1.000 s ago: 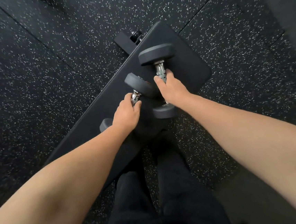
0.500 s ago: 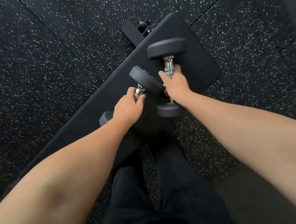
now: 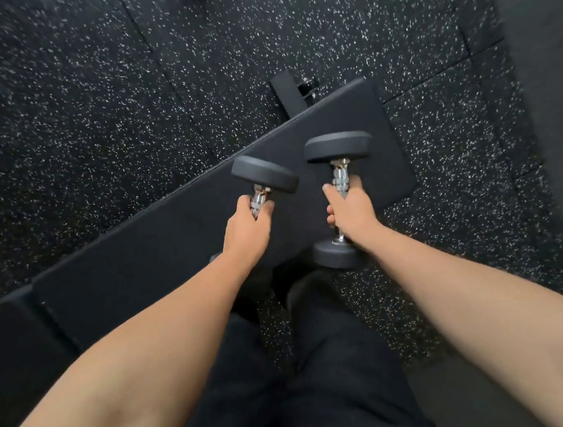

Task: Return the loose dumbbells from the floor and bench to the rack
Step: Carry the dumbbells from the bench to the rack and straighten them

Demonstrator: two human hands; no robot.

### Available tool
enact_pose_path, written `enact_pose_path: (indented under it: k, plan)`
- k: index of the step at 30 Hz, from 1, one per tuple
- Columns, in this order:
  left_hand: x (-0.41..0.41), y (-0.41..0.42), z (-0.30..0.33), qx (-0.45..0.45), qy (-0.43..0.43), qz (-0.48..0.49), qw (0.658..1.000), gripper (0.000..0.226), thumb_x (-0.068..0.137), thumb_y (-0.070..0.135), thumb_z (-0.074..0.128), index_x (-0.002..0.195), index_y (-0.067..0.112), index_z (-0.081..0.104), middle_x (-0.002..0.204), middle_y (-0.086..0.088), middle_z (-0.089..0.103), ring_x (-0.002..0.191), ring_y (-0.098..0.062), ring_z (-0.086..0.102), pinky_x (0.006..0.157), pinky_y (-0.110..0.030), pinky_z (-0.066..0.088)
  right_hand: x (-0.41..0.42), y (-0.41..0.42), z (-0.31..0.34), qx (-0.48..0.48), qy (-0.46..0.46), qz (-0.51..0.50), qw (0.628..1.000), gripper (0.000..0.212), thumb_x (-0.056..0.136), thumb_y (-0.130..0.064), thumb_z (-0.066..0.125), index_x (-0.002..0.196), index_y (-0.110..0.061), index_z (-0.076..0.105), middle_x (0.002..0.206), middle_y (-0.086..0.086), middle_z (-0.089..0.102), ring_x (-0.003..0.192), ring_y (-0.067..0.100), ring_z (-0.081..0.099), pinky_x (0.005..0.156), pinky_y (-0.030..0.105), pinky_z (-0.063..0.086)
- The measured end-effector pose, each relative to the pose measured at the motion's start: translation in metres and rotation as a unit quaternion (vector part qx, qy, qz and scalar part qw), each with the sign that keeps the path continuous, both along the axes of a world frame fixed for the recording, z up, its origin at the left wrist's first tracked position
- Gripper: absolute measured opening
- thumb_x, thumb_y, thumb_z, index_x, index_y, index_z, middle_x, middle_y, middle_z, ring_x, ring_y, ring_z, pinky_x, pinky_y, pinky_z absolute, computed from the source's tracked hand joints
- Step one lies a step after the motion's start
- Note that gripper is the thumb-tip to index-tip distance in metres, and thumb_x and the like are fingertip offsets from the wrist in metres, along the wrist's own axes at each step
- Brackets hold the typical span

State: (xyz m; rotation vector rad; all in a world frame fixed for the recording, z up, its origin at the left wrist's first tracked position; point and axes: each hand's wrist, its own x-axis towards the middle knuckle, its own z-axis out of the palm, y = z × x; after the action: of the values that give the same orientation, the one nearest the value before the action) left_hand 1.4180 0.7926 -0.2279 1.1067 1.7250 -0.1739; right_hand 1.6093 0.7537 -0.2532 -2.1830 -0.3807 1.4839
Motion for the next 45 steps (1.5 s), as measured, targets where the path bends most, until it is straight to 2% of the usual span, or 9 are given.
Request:
enact_pose_path:
  k: [7,15,21,24,28,31,36,41,45]
  plan:
    - [-0.04,-0.036,0.049,0.009,-0.008,0.158,0.987,0.032,0.093,0.05,0.049,0.101,0.019,0.047,0.086,-0.005,0.062,0.077,-0.025,0.059,0.066,-0.039,0.043,-0.04,-0.006,0.055,-0.003,0.018,0.128,0.992,0.022,0.096,-0.027,0.059,0.107,-0.016,0.044,0.074,0.004,0.055,0.059,0.015,0.054,0.048,0.027,0.047]
    - [-0.115,-0.107,0.083,0.034,-0.026,0.362,0.931,0.037,0.076,0.069,0.051,0.094,0.037,0.049,0.079,-0.01,0.066,0.078,-0.04,0.065,0.076,-0.052,0.057,-0.114,-0.014,0.121,0.004,0.0,0.344,0.939,0.029,0.095,-0.041,0.055,0.109,-0.019,0.042,0.071,0.005,0.059,0.051,0.02,0.057,0.054,0.036,0.048]
    - [-0.187,-0.174,0.123,0.075,-0.068,0.514,0.852,0.021,0.091,0.047,0.057,0.097,0.028,0.054,0.072,-0.007,0.059,0.056,-0.022,0.053,0.059,-0.038,0.05,-0.201,-0.048,0.157,0.01,0.0,0.447,0.895,0.028,0.094,-0.04,0.054,0.111,-0.021,0.042,0.08,0.005,0.059,0.057,0.021,0.058,0.055,0.034,0.049]
    - [-0.226,-0.214,0.136,0.085,-0.087,0.589,0.799,0.019,0.097,0.037,0.056,0.104,0.02,0.053,0.07,-0.006,0.053,0.046,-0.014,0.046,0.041,-0.025,0.041,-0.248,-0.075,0.167,0.014,0.001,0.485,0.875,0.02,0.089,-0.044,0.056,0.095,-0.03,0.042,0.074,0.007,0.058,0.055,0.024,0.055,0.053,0.037,0.048]
    - [-0.28,-0.271,0.148,0.108,-0.094,0.66,0.738,0.014,0.096,0.042,0.056,0.094,0.028,0.053,0.068,-0.005,0.056,0.048,-0.016,0.049,0.046,-0.028,0.044,-0.319,-0.114,0.188,0.01,0.025,0.529,0.848,0.019,0.093,-0.034,0.057,0.093,-0.023,0.042,0.069,0.007,0.053,0.053,0.021,0.05,0.049,0.034,0.045]
    - [-0.319,-0.314,0.157,0.12,-0.103,0.701,0.696,0.015,0.096,0.043,0.053,0.095,0.029,0.051,0.076,-0.019,0.065,0.055,-0.024,0.057,0.05,-0.032,0.05,-0.373,-0.146,0.202,0.004,0.04,0.563,0.826,0.018,0.095,-0.029,0.058,0.094,-0.02,0.042,0.069,0.007,0.05,0.054,0.018,0.047,0.048,0.032,0.044]
    - [-0.376,-0.383,0.169,0.122,-0.077,0.75,0.645,0.025,0.099,0.042,0.051,0.106,0.019,0.053,0.075,-0.007,0.062,0.054,-0.015,0.056,0.043,-0.023,0.047,-0.461,-0.193,0.219,0.005,0.03,0.645,0.763,0.02,0.096,-0.03,0.057,0.103,-0.016,0.046,0.071,0.006,0.054,0.057,0.018,0.052,0.052,0.033,0.048]
    - [-0.423,-0.442,0.177,0.125,-0.061,0.798,0.587,0.035,0.093,0.055,0.052,0.107,0.023,0.053,0.093,-0.012,0.068,0.074,-0.032,0.066,0.073,-0.045,0.059,-0.546,-0.228,0.241,0.03,0.014,0.715,0.699,0.018,0.099,-0.027,0.056,0.102,-0.011,0.047,0.072,0.006,0.057,0.053,0.015,0.051,0.041,0.019,0.044]
    - [-0.463,-0.472,0.187,0.143,-0.071,0.838,0.522,0.03,0.097,0.046,0.051,0.11,0.019,0.052,0.077,-0.004,0.06,0.055,-0.016,0.055,0.052,-0.031,0.049,-0.611,-0.249,0.251,0.034,0.025,0.748,0.663,0.02,0.096,-0.028,0.057,0.101,-0.012,0.047,0.064,0.003,0.06,0.052,0.018,0.054,0.05,0.03,0.048]
